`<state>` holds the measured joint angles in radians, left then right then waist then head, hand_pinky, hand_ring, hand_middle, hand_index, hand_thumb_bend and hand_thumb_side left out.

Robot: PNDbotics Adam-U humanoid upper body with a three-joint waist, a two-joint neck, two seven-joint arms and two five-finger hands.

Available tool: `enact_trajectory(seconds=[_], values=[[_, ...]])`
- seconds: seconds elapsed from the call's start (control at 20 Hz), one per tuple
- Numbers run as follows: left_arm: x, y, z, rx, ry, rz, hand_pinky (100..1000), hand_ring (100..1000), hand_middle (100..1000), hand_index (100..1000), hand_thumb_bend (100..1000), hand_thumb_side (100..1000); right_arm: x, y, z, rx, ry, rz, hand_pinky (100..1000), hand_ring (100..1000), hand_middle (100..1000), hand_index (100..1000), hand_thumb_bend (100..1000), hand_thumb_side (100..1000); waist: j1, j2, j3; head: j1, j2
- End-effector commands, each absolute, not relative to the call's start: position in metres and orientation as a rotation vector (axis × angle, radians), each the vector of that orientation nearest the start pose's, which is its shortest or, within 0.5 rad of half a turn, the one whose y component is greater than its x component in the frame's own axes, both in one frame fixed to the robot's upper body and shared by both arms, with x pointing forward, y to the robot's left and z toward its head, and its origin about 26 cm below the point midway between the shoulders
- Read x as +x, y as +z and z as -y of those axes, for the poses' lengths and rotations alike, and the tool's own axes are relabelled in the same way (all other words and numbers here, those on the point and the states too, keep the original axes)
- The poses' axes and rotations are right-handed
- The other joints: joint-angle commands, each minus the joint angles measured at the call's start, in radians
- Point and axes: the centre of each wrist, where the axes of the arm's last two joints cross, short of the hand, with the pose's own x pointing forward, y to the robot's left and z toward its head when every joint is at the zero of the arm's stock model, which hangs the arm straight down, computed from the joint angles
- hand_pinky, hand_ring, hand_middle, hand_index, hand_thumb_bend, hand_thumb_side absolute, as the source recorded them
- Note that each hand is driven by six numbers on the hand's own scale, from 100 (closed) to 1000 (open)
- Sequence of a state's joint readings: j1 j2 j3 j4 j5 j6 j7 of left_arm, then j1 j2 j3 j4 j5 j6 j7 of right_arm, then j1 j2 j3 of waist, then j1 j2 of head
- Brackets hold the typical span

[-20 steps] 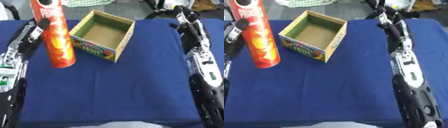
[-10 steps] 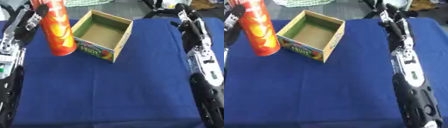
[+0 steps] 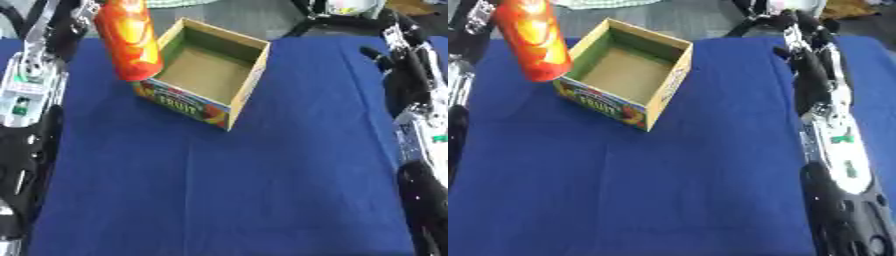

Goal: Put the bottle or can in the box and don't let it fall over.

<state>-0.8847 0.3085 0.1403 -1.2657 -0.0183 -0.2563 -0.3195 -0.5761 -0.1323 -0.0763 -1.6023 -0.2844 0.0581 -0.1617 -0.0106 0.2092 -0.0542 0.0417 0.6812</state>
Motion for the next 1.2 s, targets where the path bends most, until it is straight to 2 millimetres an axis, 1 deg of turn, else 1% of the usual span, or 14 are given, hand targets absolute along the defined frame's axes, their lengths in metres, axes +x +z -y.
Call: enact_trajectory(seconds=[0.05, 0.1, 0.3, 0.45, 0.65, 0.75, 0.85, 0.9, 1.0, 1.1, 1.15, 1.2], values=[[0.451, 0.276, -0.282, 0.151, -0.607, 2.384, 1000, 718, 467, 389, 100, 483, 0.382, 0.203, 0.218, 0.235, -0.139, 2.113, 799, 1000, 1000, 823, 394, 390, 0.004, -0.009, -0.012, 0.029, -0.028], [0.453, 0.278, -0.285, 0.176, -0.602, 2.391, 1000, 719, 468, 389, 100, 476, 0.382, 0.204, 0.215, 0.244, -0.135, 2.115, 799, 1000, 1000, 823, 393, 390, 0.005, -0.005, -0.018, 0.036, -0.032], [0.464, 0.281, -0.292, 0.252, -0.589, 2.403, 1000, 721, 470, 390, 100, 503, 0.382, 0.207, 0.208, 0.276, -0.120, 2.120, 799, 1000, 1000, 823, 392, 391, 0.010, 0.009, -0.040, 0.063, -0.038], [0.472, 0.277, -0.298, 0.285, -0.589, 2.389, 1000, 719, 467, 386, 100, 527, 0.381, 0.210, 0.202, 0.303, -0.111, 2.127, 799, 1000, 1000, 823, 391, 392, 0.014, 0.016, -0.060, 0.088, -0.045], [0.480, 0.270, -0.309, 0.348, -0.560, 2.364, 1000, 717, 468, 391, 100, 554, 0.380, 0.216, 0.190, 0.353, -0.097, 2.137, 799, 999, 1000, 823, 387, 394, 0.022, 0.032, -0.098, 0.138, -0.061], [0.482, 0.270, -0.315, 0.383, -0.530, 2.365, 1000, 718, 469, 392, 100, 554, 0.379, 0.218, 0.185, 0.376, -0.090, 2.139, 799, 999, 1000, 823, 386, 394, 0.026, 0.042, -0.119, 0.159, -0.073], [0.484, 0.271, -0.318, 0.411, -0.511, 2.382, 1000, 728, 483, 401, 100, 497, 0.379, 0.220, 0.182, 0.391, -0.079, 2.142, 798, 999, 1000, 823, 387, 394, 0.029, 0.050, -0.133, 0.174, -0.082], [0.485, 0.272, -0.319, 0.420, -0.498, 2.397, 1000, 712, 457, 380, 100, 508, 0.379, 0.221, 0.180, 0.397, -0.074, 2.143, 798, 999, 1000, 823, 387, 393, 0.031, 0.054, -0.139, 0.181, -0.086], [0.486, 0.271, -0.322, 0.438, -0.470, 2.411, 1000, 712, 463, 393, 100, 518, 0.379, 0.223, 0.177, 0.410, -0.064, 2.145, 798, 999, 1000, 822, 386, 394, 0.035, 0.060, -0.148, 0.194, -0.093], [0.487, 0.269, -0.324, 0.461, -0.464, 2.412, 1000, 726, 486, 443, 100, 480, 0.379, 0.224, 0.175, 0.417, -0.056, 2.146, 798, 999, 1000, 822, 387, 393, 0.038, 0.064, -0.153, 0.199, -0.096], [0.488, 0.267, -0.324, 0.469, -0.468, 2.408, 1000, 730, 491, 449, 100, 474, 0.379, 0.224, 0.175, 0.418, -0.054, 2.145, 798, 999, 1000, 822, 387, 393, 0.039, 0.065, -0.153, 0.199, -0.096], [0.489, 0.266, -0.324, 0.473, -0.489, 2.402, 1000, 828, 667, 741, 100, 445, 0.379, 0.223, 0.175, 0.417, -0.052, 2.143, 798, 999, 1000, 822, 387, 393, 0.040, 0.066, -0.153, 0.199, -0.093]])
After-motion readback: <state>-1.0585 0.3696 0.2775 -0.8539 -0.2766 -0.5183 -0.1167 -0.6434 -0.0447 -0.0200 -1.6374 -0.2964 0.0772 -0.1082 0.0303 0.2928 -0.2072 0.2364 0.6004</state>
